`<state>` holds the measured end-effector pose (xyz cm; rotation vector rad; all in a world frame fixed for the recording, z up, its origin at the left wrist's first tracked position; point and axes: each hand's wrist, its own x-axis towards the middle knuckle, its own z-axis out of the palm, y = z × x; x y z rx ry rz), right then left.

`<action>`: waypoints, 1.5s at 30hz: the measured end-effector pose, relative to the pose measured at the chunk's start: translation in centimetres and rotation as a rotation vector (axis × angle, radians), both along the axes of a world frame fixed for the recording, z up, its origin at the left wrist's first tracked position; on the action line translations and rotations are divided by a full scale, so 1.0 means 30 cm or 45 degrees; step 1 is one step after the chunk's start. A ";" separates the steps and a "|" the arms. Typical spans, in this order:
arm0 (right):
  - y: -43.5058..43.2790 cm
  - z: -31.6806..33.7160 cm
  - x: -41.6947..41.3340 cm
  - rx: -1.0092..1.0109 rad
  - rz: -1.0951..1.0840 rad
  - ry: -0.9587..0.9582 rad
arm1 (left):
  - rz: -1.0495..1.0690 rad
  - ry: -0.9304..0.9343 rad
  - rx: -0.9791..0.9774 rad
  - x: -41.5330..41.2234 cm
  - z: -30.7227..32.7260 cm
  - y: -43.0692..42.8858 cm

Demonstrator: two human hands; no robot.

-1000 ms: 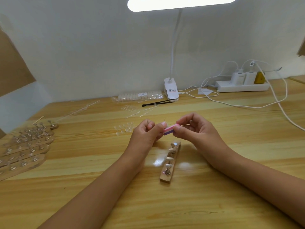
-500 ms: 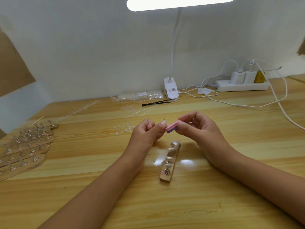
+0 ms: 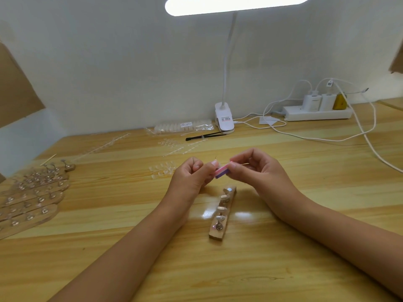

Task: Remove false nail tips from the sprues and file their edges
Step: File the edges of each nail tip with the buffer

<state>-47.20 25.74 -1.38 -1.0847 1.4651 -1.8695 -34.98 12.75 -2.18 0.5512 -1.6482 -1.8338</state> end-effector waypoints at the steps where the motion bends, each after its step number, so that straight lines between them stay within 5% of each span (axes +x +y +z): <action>1: -0.001 -0.003 -0.020 -0.027 -0.111 -0.049 | -0.010 0.003 0.010 0.001 0.000 -0.002; 5: 0.015 -0.005 -0.099 -0.087 -0.425 -0.198 | -0.037 -0.010 0.005 0.008 -0.001 -0.001; 12: 0.006 -0.001 -0.067 0.070 -0.284 0.042 | -0.059 0.024 0.059 0.015 0.015 0.011; 20: -0.001 0.002 -0.086 0.057 -0.326 -0.138 | -0.093 -0.189 -0.173 0.015 0.014 0.017; 32: -0.001 -0.011 -0.090 0.077 -0.254 -0.030 | -0.101 -0.438 -0.263 0.003 0.037 0.029; 45: 0.002 -0.008 -0.085 0.093 -0.249 -0.006 | 0.014 -0.446 -0.439 0.005 0.024 0.049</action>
